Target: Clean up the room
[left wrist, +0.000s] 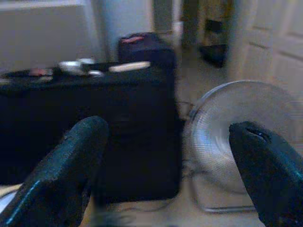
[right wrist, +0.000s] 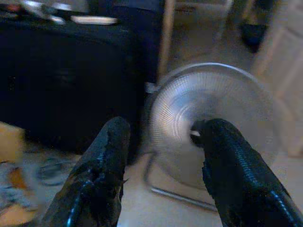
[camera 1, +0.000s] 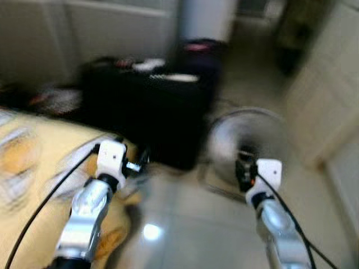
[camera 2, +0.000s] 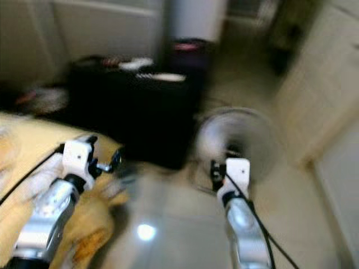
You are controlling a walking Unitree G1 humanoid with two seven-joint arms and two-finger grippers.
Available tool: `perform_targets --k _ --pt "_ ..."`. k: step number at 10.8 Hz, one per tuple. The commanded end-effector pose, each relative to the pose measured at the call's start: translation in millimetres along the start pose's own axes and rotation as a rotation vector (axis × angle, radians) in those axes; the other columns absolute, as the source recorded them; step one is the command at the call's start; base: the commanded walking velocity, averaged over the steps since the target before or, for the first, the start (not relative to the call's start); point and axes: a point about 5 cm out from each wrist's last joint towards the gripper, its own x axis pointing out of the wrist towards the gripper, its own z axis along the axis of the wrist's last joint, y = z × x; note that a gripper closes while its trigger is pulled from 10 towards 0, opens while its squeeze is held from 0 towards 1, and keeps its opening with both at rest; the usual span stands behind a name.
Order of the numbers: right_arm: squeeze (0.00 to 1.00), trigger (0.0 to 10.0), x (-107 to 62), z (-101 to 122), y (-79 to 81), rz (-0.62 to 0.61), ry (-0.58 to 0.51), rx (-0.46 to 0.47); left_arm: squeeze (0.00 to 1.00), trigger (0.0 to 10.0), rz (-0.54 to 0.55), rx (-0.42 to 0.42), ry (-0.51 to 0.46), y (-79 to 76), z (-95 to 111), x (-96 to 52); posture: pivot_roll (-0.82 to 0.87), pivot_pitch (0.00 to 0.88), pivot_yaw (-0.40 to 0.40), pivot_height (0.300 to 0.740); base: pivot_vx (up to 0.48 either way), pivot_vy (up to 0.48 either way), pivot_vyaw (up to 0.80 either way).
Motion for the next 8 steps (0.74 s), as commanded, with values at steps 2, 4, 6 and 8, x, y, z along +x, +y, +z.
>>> perform_targets --k 2,4,6,8 --pt "0.0 10.0 0.6 1 1.0 0.012 -0.012 0.029 0.26 10.0 0.033 -0.007 0.002 0.4 -2 -3.6 -0.06 0.0 -0.044 0.74 0.0 0.0 0.0" --pt "0.0 10.0 1.8 2 2.8 -0.021 -0.015 -0.01 0.26 10.0 0.092 -0.01 0.007 8.8 -4 -5.9 -0.06 0.0 -0.046 0.74 0.0 0.0 0.0" --pt "0.0 10.0 3.6 4 4.4 -0.016 -0.028 -0.013 0.26 10.0 0.097 -0.009 0.004 8.7 -4 -5.5 -0.06 0.0 -0.043 0.74 0.0 0.0 0.0" --pt "0.0 10.0 4.7 4 2.6 -0.031 -0.015 -0.014 0.26 10.0 0.104 -0.006 0.002 9.0 -4 -4.7 -0.06 0.0 -0.043 0.74 0.0 0.0 0.0"
